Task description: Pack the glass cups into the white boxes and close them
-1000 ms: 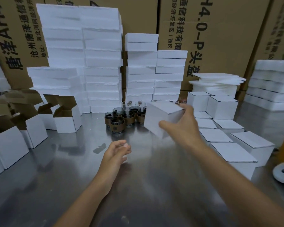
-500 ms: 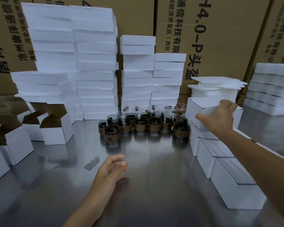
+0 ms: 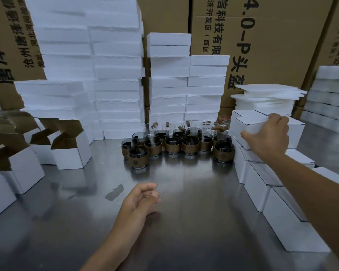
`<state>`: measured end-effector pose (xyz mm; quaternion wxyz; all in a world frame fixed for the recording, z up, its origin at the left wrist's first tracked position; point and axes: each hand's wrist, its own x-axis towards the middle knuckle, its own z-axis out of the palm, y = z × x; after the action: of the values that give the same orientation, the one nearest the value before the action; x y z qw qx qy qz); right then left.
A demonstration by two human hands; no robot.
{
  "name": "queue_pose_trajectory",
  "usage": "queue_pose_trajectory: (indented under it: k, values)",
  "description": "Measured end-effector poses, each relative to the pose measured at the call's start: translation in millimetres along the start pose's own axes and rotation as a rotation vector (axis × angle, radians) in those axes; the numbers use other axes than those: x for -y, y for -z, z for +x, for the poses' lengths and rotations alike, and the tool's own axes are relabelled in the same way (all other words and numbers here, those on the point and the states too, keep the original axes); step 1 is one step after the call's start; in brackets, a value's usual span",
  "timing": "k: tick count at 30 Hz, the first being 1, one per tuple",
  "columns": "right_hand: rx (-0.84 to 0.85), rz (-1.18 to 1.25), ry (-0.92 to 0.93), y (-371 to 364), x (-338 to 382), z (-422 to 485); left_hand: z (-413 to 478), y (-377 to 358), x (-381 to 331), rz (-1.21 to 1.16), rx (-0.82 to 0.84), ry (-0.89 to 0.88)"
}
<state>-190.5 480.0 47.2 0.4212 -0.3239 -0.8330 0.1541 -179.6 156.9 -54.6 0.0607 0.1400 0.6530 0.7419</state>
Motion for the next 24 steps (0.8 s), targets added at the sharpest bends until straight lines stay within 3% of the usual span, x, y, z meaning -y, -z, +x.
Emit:
queue_pose_trajectory:
  k: [7,13,20,24]
  values:
    - [-0.013,-0.203,0.039,4,-9,0,-3,0,-4,0.016,0.020,0.010]
    - [0.075,-0.257,0.032,14,1,0,-4,0,-7,0.044,0.010,0.016]
    - [0.182,0.117,0.258,41,53,-14,-6,-1,-11,0.059,0.025,0.020]
    - [0.361,0.402,0.409,55,84,-60,-9,-1,-14,0.059,0.007,0.015]
